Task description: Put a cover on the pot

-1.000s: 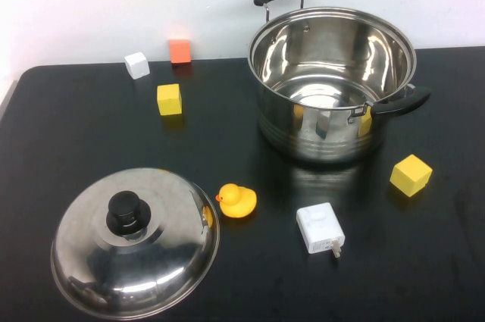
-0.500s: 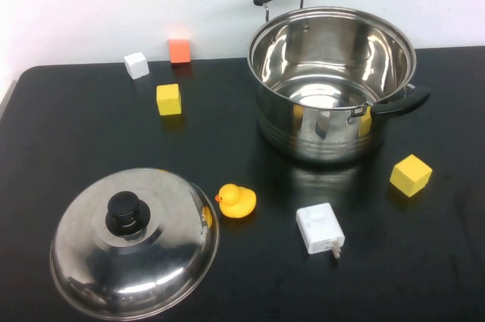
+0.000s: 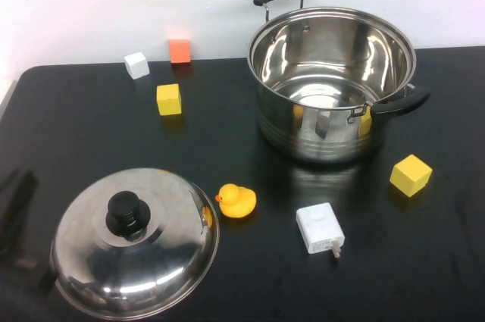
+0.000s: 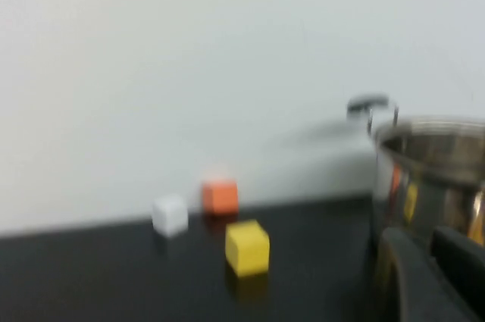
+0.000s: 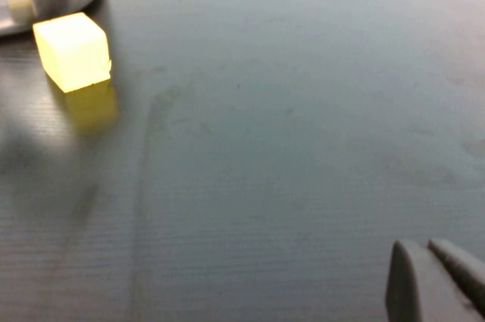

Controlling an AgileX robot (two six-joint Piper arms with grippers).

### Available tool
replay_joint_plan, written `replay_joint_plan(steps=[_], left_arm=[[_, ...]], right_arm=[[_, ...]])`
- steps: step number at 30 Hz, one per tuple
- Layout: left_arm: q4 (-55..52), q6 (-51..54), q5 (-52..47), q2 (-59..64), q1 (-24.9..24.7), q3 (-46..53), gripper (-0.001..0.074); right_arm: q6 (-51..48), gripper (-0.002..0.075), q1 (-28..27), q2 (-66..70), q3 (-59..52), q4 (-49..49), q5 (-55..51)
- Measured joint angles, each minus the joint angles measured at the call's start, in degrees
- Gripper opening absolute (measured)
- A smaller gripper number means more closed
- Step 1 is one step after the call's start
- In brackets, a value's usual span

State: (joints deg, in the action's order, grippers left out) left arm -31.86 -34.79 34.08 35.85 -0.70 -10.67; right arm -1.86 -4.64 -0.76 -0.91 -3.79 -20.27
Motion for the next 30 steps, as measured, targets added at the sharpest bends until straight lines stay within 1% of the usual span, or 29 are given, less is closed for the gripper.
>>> replay_joint_plan(steps=[2, 4, 6, 9, 10, 12, 15, 18, 21, 25, 27, 29, 30], left_arm=[[-1.0, -0.4, 1.0, 5.3, 0.0, -1.7, 0.0085], [-2.4, -0.7, 2.4, 10.7, 0.0, -3.3, 0.0169], [-5.2, -1.0, 4.6, 15.5, 0.0, -4.9, 0.0291], [-10.5, -1.0, 7.3, 22.0, 0.0, -6.5, 0.0452], [-11.6, -1.0, 7.7, 23.8, 0.0, -6.8, 0.0492], [-13.0, -0.4, 8.0, 28.2, 0.0, -7.0, 0.0538], [-12.2, 4.1, 8.2, 33.6, 0.0, -7.0, 0.0562], [-7.7, 8.2, 8.6, 37.1, 0.0, -7.1, 0.0568], [-5.8, 9.6, 9.0, 40.8, 0.0, -7.8, 0.0571], [-6.8, 10.3, 11.3, 45.9, 0.0, -8.6, 0.0565], [-7.4, 10.0, 12.5, 47.7, 0.0, -9.0, 0.0523], [-7.4, 9.7, 13.0, 48.3, 0.0, -9.4, 0.0433], [-7.3, 9.9, 13.2, 48.4, 0.0, -9.5, 0.0370]], right_arm=[[0.0, -0.0002, 0.0, 0.0, 0.0, 0.0, 0.0], [0.0, -0.0002, 0.0, 0.0, 0.0, 0.0, 0.0], [0.0, -0.0002, 0.0, 0.0, 0.0, 0.0, 0.0], [0.0, -0.0002, 0.0, 0.0, 0.0, 0.0, 0.0], [0.0, -0.0002, 0.0, 0.0, 0.0, 0.0, 0.0], [0.0, -0.0002, 0.0, 0.0, 0.0, -0.1, 0.0], [0.0, -0.0002, 0.0, 0.0, 0.0, -0.1, 0.0], [0.0, -0.0002, 0.0, 0.0, 0.0, -0.1, 0.0], [0.0, -0.0002, 0.0, 0.0, 0.0, -0.1, 0.0], [0.0, -0.0002, 0.0, 0.0, 0.0, -0.1, 0.0], [0.0, -0.0002, 0.0, 0.0, 0.0, -0.1, 0.0], [0.0, -0.0002, 0.0, 0.0, 0.0, -0.1, 0.0], [0.0, -0.0002, 0.0, 0.0, 0.0, -0.1, 0.0]])
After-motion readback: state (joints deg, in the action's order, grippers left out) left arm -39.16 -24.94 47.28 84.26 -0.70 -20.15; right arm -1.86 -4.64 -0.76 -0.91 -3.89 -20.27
